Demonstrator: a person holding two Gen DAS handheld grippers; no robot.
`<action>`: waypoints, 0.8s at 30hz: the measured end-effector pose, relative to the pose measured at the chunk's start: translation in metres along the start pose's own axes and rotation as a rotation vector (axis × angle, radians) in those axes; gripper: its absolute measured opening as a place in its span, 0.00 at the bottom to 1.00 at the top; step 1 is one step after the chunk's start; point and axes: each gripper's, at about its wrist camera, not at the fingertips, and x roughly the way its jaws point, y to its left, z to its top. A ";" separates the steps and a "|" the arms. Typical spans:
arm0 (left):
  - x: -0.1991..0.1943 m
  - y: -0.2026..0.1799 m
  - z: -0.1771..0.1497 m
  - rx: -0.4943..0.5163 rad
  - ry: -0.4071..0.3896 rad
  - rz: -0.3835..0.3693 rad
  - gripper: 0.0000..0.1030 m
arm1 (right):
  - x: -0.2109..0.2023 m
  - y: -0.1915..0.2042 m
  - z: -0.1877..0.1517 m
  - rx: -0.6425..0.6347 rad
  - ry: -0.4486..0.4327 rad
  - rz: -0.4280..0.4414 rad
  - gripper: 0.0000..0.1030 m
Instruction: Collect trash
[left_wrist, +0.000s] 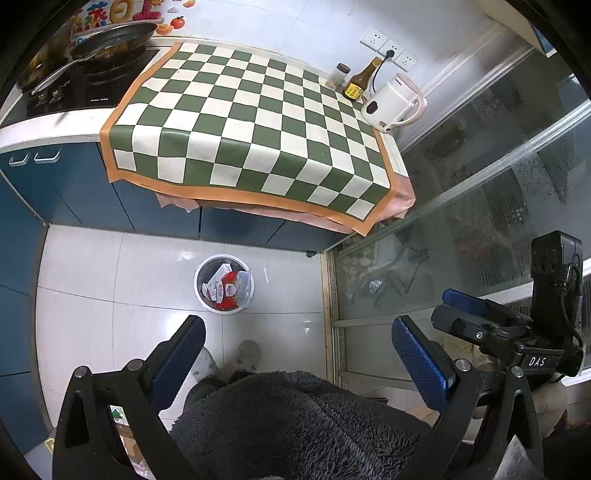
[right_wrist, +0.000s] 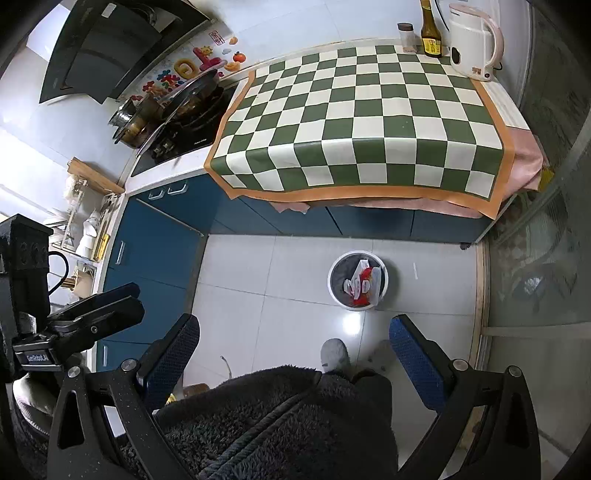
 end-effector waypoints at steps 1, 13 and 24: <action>0.000 0.000 0.000 0.001 0.000 -0.001 1.00 | 0.000 -0.001 0.001 -0.004 0.000 -0.001 1.00; 0.002 -0.007 0.002 0.026 0.003 0.001 1.00 | 0.000 -0.004 0.002 -0.001 -0.001 0.002 1.00; 0.004 -0.011 0.002 0.027 0.003 0.002 1.00 | -0.006 -0.010 0.005 0.021 -0.012 -0.003 1.00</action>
